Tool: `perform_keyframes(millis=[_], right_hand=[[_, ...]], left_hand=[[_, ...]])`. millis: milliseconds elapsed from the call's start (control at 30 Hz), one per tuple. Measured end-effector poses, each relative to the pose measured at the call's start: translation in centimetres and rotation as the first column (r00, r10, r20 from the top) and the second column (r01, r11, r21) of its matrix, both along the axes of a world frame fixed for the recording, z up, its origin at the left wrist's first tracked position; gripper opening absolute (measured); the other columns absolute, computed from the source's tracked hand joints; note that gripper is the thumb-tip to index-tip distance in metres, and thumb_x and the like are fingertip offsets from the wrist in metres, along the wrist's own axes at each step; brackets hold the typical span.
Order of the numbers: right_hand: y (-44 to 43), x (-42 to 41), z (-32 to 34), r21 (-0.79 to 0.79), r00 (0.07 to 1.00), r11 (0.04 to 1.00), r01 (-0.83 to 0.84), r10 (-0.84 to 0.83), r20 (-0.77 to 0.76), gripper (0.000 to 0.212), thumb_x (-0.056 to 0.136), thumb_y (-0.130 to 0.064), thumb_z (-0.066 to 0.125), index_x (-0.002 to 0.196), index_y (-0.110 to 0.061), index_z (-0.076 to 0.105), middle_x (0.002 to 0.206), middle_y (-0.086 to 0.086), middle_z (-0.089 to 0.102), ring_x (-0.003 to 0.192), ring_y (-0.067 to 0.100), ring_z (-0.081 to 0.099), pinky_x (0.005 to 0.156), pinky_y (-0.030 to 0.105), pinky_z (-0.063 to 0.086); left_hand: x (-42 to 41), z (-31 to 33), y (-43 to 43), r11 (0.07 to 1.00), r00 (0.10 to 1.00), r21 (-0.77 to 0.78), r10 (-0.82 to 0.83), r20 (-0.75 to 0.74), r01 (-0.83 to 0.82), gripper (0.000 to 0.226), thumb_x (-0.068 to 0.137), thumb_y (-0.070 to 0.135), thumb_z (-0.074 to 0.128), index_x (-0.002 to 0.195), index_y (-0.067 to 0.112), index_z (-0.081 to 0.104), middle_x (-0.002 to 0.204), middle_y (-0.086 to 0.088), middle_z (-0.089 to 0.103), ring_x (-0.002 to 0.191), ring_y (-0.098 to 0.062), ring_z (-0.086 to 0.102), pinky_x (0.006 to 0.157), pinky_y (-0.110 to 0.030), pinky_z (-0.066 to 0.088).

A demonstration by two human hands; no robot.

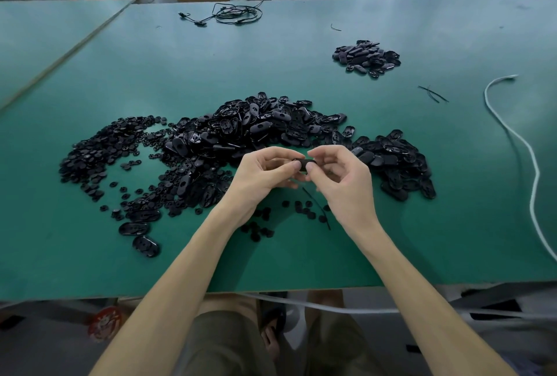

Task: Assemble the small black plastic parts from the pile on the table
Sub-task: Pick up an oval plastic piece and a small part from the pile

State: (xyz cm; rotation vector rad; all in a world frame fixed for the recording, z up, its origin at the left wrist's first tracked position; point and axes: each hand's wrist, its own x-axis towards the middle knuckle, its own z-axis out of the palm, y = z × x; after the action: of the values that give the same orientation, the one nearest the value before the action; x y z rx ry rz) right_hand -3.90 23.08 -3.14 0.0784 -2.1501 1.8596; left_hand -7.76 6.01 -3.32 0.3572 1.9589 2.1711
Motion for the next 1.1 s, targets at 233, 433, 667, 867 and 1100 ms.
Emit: perform_keyframes(millis=[233, 433, 667, 867, 1100], right_hand=[[0.04, -0.07, -0.06, 0.016, 1.000, 1.000, 0.027, -0.027, -0.001, 0.019, 0.091, -0.008, 0.076, 0.101, -0.024, 0.072, 0.092, -0.006, 0.076, 0.083, 0.016, 0.076, 0.082, 0.036, 0.063], [0.26, -0.06, -0.11, -0.015, 0.999, 0.999, 0.040, -0.040, -0.010, 0.017, 0.091, -0.011, 0.078, 0.102, -0.022, 0.071, 0.090, -0.004, 0.076, 0.080, 0.017, 0.077, 0.079, 0.031, 0.062], [0.23, 0.11, 0.16, -0.048, 1.000, 0.999, 0.023, -0.024, -0.018, 0.010, 0.092, -0.013, 0.078, 0.098, -0.019, 0.072, 0.088, -0.003, 0.077, 0.075, 0.016, 0.075, 0.070, 0.022, 0.057], [0.18, 0.08, 0.17, -0.079, 1.000, 0.997, 0.007, -0.009, -0.024, 0.007, 0.091, -0.014, 0.079, 0.095, -0.016, 0.073, 0.084, 0.001, 0.078, 0.072, 0.019, 0.076, 0.069, 0.023, 0.057], [0.13, -0.05, 0.08, -0.035, 1.000, 0.999, -0.008, 0.008, 0.008, 0.008, 0.090, -0.011, 0.080, 0.092, -0.015, 0.073, 0.080, -0.002, 0.078, 0.070, 0.015, 0.075, 0.064, 0.017, 0.054]], left_hand=[[-0.04, -0.05, -0.02, 0.998, 0.999, -0.055, -0.021, -0.027, 0.020, 0.014, 0.097, 0.005, 0.071, 0.111, 0.002, 0.074, 0.094, -0.015, 0.077, 0.085, -0.020, 0.074, 0.078, -0.028, 0.060], [0.16, 0.13, 0.08, 0.994, 0.999, -0.103, -0.031, -0.045, 0.026, 0.013, 0.096, 0.006, 0.073, 0.108, 0.003, 0.075, 0.090, -0.014, 0.078, 0.082, -0.023, 0.074, 0.076, -0.028, 0.060], [0.37, 0.37, 0.05, 0.991, 0.997, -0.129, -0.046, -0.055, 0.039, 0.015, 0.094, 0.010, 0.075, 0.107, 0.002, 0.074, 0.093, -0.013, 0.079, 0.083, -0.022, 0.075, 0.077, -0.027, 0.060], [0.47, 0.48, 0.20, 0.987, 0.997, -0.162, -0.031, -0.066, 0.020, 0.014, 0.096, 0.011, 0.073, 0.107, 0.002, 0.074, 0.094, -0.011, 0.077, 0.086, -0.019, 0.071, 0.080, -0.030, 0.061], [0.54, 0.69, 0.29, 0.978, 0.999, -0.208, -0.010, -0.052, -0.001, 0.012, 0.098, 0.002, 0.068, 0.104, -0.007, 0.070, 0.091, -0.018, 0.077, 0.082, -0.029, 0.072, 0.087, -0.039, 0.061]])
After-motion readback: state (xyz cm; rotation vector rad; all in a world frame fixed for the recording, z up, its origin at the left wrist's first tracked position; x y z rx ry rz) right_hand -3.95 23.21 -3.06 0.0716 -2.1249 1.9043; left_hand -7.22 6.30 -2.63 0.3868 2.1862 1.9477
